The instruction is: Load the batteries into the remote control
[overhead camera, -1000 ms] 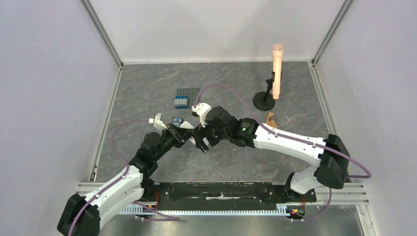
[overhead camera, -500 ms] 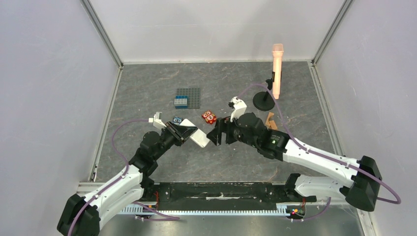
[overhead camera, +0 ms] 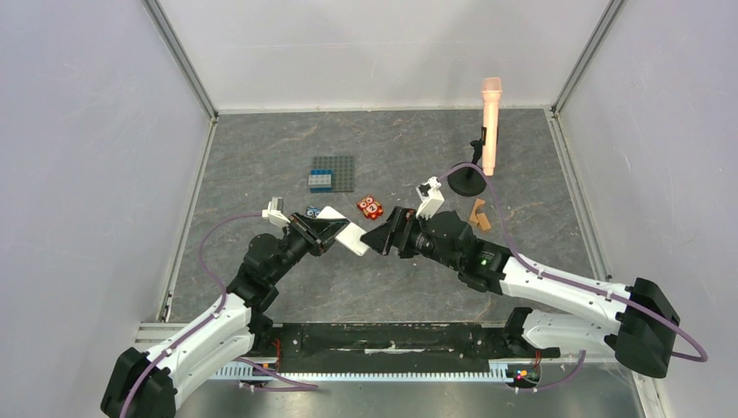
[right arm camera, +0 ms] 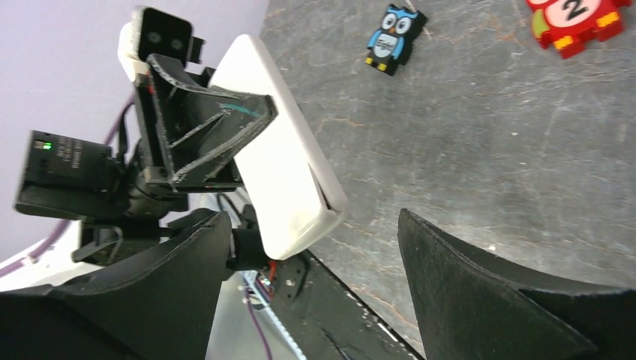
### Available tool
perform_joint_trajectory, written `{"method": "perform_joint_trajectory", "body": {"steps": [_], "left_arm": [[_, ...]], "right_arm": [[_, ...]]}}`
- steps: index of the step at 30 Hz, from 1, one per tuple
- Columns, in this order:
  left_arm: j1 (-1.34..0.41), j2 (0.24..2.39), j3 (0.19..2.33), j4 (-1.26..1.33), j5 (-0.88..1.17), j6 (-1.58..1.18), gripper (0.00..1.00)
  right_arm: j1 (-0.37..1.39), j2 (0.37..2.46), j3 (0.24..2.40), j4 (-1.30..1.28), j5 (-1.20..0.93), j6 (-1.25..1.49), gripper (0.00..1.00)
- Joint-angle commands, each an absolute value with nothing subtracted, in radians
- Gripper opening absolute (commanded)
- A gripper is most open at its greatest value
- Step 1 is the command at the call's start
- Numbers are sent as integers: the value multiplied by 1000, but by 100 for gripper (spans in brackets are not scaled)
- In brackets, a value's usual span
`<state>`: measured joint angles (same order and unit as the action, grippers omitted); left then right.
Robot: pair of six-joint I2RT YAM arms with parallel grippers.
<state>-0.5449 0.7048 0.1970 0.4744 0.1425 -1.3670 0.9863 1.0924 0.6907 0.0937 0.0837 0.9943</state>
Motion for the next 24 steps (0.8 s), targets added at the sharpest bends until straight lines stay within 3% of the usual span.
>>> {"method": "perform_joint_trajectory", "body": {"steps": [1, 24], "left_arm": [[-546, 695, 214, 566, 165, -1455, 2], [-546, 726, 155, 770, 122, -1609, 2]], "right_arm": [[988, 1096, 664, 235, 42, 1075, 82], [988, 1106, 590, 320, -12, 1127, 40]]}}
